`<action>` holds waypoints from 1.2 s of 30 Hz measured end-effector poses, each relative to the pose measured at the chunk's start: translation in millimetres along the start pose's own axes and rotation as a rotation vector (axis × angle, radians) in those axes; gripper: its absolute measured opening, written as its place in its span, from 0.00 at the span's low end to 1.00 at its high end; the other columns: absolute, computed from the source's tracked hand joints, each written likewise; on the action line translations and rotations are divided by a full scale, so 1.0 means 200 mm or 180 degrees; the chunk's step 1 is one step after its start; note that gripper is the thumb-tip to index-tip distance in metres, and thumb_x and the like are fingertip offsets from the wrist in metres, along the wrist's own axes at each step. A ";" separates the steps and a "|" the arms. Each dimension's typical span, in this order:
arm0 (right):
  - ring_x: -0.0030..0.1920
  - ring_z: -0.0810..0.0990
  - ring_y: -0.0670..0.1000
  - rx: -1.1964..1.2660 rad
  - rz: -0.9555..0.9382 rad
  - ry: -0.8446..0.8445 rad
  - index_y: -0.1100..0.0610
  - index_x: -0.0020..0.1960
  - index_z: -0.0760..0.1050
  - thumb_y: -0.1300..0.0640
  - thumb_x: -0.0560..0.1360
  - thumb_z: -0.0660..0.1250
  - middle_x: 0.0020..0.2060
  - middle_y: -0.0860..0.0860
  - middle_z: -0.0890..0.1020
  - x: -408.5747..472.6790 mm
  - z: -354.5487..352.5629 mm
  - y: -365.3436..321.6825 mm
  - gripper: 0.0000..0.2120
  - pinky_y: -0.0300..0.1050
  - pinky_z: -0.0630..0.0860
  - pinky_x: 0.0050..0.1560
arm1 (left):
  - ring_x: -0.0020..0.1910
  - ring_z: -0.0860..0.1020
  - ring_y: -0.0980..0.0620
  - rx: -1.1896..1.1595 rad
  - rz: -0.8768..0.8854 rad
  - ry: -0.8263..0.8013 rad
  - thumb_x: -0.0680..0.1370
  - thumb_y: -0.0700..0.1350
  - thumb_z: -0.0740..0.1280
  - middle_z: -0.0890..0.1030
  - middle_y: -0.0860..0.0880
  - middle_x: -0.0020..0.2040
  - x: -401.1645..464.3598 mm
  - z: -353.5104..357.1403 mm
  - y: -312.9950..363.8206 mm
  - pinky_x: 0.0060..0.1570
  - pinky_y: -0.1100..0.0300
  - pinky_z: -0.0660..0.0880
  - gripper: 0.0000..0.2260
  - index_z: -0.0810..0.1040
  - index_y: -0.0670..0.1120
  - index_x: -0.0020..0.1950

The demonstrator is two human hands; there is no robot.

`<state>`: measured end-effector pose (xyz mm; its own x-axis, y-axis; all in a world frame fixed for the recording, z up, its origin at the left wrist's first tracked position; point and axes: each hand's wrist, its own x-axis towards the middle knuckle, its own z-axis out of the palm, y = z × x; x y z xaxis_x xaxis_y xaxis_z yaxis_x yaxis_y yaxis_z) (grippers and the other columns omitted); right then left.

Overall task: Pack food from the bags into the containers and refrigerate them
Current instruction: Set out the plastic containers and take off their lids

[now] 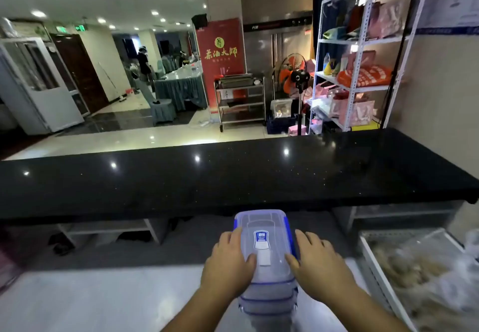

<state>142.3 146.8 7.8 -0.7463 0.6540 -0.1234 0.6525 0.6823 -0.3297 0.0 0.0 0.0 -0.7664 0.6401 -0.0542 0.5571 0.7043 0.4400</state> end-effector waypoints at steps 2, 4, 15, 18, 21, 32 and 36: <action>0.70 0.70 0.56 0.0075 -0.0043 0.0023 0.47 0.78 0.59 0.38 0.83 0.56 0.73 0.48 0.70 0.01 0.03 0.02 0.27 0.52 0.73 0.65 | 0.67 0.75 0.46 -0.0235 -0.0070 0.0063 0.78 0.59 0.65 0.71 0.51 0.72 0.02 0.03 -0.03 0.64 0.46 0.76 0.30 0.60 0.59 0.79; 0.65 0.73 0.55 0.0268 -0.0038 0.0005 0.45 0.72 0.65 0.40 0.83 0.58 0.67 0.48 0.74 0.00 0.06 0.04 0.20 0.50 0.75 0.61 | 0.67 0.76 0.46 -0.0389 -0.0334 0.0041 0.78 0.60 0.66 0.72 0.50 0.72 0.02 0.06 -0.07 0.65 0.47 0.77 0.32 0.60 0.58 0.80; 0.52 0.83 0.45 0.2758 0.0398 -0.0196 0.52 0.64 0.79 0.61 0.77 0.70 0.53 0.44 0.85 0.03 0.14 0.06 0.17 0.38 0.79 0.42 | 0.59 0.80 0.54 -0.1122 -0.0443 0.0054 0.80 0.55 0.69 0.81 0.55 0.64 -0.05 0.08 -0.09 0.60 0.54 0.79 0.20 0.72 0.55 0.72; 0.52 0.84 0.47 0.2885 0.0481 -0.0163 0.49 0.61 0.79 0.62 0.75 0.70 0.51 0.44 0.85 0.03 0.15 0.02 0.17 0.49 0.83 0.51 | 0.59 0.80 0.54 -0.1313 -0.0446 0.0154 0.80 0.55 0.69 0.80 0.56 0.65 -0.06 0.04 -0.12 0.61 0.53 0.79 0.22 0.71 0.55 0.73; 0.49 0.86 0.52 0.2962 0.0511 -0.0231 0.47 0.52 0.80 0.61 0.74 0.72 0.48 0.46 0.86 0.04 0.16 -0.06 0.11 0.57 0.84 0.53 | 0.60 0.80 0.55 -0.1471 -0.0525 0.0194 0.81 0.57 0.67 0.79 0.57 0.66 -0.06 0.00 -0.19 0.62 0.50 0.81 0.22 0.70 0.57 0.75; 0.50 0.85 0.52 0.3053 0.0361 -0.0534 0.47 0.54 0.77 0.63 0.76 0.71 0.49 0.47 0.86 0.08 0.40 -0.64 0.13 0.57 0.84 0.55 | 0.53 0.81 0.57 -0.2181 -0.1133 0.0405 0.83 0.48 0.63 0.82 0.59 0.56 -0.09 -0.18 -0.75 0.54 0.55 0.81 0.15 0.74 0.55 0.70; 0.49 0.87 0.51 0.3034 0.0451 -0.0729 0.52 0.57 0.80 0.64 0.74 0.72 0.47 0.46 0.88 0.12 0.61 -0.93 0.14 0.59 0.84 0.56 | 0.55 0.81 0.54 -0.2156 -0.1285 0.0356 0.82 0.48 0.64 0.82 0.57 0.59 -0.06 -0.27 -1.09 0.58 0.50 0.81 0.17 0.73 0.54 0.71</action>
<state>-12.2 -4.4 -48.8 -0.7425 0.5618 -0.3647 0.4340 -0.0113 -0.9009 -129.2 -178.8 -46.5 -0.9152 0.3154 -0.2511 -0.0585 0.5123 0.8568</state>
